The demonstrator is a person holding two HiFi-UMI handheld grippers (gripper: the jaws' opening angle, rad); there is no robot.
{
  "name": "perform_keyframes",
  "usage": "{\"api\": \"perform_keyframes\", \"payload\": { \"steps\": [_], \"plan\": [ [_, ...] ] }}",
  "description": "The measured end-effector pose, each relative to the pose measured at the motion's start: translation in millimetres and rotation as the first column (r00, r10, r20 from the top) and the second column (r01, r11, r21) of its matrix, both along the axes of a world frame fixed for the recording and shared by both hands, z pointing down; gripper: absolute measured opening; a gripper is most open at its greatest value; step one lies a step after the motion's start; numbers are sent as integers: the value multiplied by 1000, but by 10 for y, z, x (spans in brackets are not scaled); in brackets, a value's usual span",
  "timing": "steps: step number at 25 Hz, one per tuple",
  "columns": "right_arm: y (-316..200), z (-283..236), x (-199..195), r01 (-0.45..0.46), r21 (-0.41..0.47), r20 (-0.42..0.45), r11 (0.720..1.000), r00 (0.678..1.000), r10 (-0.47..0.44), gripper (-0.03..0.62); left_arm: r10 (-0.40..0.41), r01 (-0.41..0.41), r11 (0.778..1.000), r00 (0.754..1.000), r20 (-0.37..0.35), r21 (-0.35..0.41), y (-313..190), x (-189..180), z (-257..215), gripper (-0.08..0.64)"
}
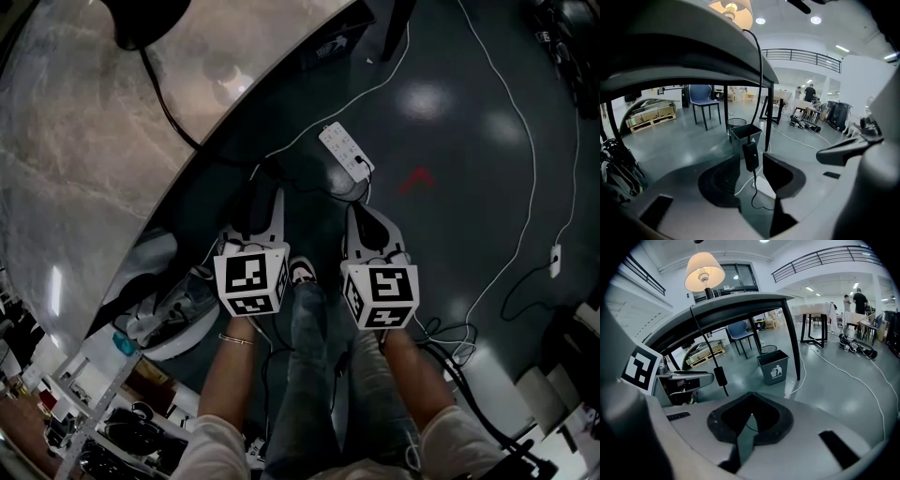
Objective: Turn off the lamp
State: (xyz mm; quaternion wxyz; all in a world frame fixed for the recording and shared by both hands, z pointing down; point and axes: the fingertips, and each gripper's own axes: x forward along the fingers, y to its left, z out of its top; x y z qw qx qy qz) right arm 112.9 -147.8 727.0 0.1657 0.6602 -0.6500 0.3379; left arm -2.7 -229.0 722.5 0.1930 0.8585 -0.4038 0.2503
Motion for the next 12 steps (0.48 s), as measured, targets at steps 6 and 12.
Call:
{"api": "perform_keyframes", "payload": {
  "steps": [6,12],
  "plan": [
    [-35,43,-32,6,-8,5,1000,1000,-6,-2,15,-15,1000,1000,-17,-7,-112,-8,57,153],
    [-7,92,-28,13,-29,5,1000,1000,-13,-2,66,-67,997,997,-40,-26,-185,56,70,153]
  ]
}}
